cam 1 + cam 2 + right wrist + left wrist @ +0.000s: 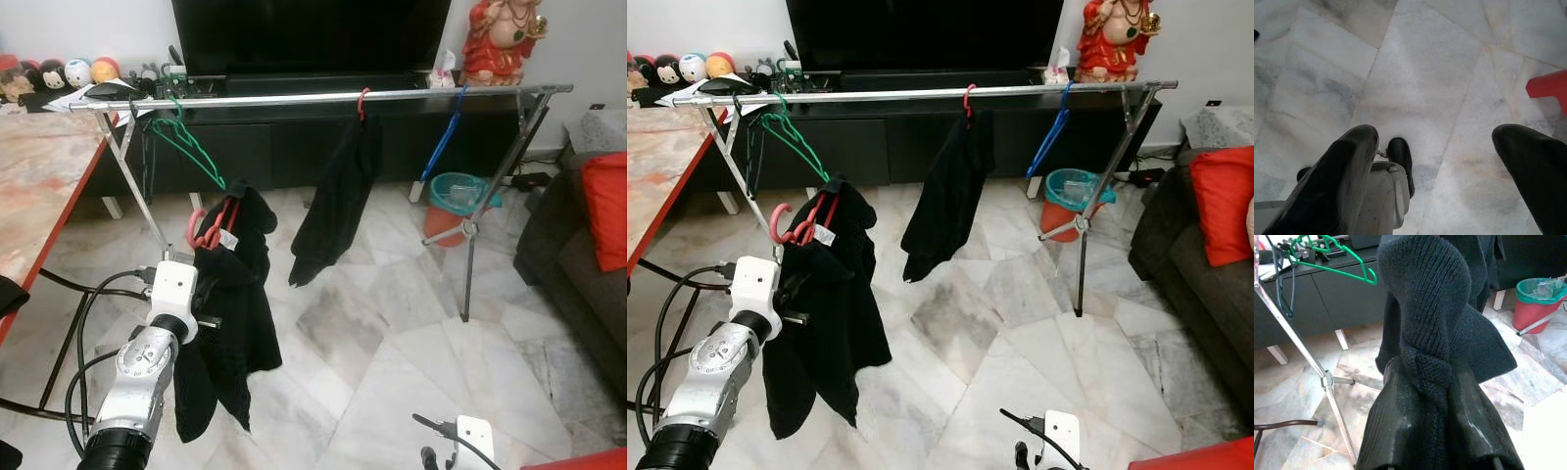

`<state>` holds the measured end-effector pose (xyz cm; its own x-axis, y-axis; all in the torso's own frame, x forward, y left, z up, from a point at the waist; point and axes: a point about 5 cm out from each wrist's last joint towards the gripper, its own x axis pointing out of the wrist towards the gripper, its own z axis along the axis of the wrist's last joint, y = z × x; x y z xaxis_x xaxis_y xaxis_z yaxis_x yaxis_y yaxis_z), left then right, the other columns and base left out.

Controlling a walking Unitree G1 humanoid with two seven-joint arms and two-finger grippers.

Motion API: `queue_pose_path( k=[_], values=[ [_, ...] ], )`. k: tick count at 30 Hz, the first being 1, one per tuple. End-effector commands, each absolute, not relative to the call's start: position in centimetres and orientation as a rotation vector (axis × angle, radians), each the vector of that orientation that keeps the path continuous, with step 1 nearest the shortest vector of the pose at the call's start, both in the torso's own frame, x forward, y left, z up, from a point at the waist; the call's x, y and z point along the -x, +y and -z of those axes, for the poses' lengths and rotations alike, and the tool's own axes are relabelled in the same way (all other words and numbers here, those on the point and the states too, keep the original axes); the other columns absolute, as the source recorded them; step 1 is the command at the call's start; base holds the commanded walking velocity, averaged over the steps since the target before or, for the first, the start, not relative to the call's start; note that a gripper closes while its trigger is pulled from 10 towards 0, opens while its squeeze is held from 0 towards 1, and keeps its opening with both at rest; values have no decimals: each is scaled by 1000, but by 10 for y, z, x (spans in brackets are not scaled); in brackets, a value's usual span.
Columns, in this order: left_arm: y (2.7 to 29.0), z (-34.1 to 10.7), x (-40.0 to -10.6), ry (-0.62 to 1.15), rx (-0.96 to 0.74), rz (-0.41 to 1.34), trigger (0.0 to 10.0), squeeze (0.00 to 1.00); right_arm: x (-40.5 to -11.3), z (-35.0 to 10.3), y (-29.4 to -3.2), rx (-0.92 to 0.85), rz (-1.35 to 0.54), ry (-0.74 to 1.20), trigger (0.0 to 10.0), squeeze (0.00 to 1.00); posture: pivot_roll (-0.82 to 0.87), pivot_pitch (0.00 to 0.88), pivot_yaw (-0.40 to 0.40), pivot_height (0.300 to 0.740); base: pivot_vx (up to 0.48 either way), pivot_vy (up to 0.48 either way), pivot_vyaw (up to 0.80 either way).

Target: Hang hanger

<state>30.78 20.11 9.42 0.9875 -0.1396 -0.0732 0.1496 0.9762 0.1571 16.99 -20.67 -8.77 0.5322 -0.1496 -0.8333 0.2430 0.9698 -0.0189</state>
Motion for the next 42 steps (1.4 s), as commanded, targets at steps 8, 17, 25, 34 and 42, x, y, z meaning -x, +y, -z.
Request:
queue_pose_path(
  k=[8,17,25,34,42],
  values=[
    [199,-106,-309,15,-149,157,10000,0,-169,88,-207,-142,258,974,10000,0,-77,0,-2,732,-134,0,-309],
    [198,-106,-309,18,-147,167,10000,0,-169,87,-208,-112,254,972,10000,0,-74,0,-4,732,-274,0,-70],
    [198,-108,-309,19,-147,179,10000,0,-169,88,-207,-120,264,968,10000,0,-80,0,4,732,-276,0,0],
    [196,-108,-310,21,-143,193,10000,0,-169,88,-207,-123,272,969,10000,0,-79,0,7,732,-278,0,-353],
    [195,-109,-308,29,-137,223,10000,0,-169,88,-207,-112,274,967,10000,0,-77,0,10,732,-282,0,-90]
  ],
)
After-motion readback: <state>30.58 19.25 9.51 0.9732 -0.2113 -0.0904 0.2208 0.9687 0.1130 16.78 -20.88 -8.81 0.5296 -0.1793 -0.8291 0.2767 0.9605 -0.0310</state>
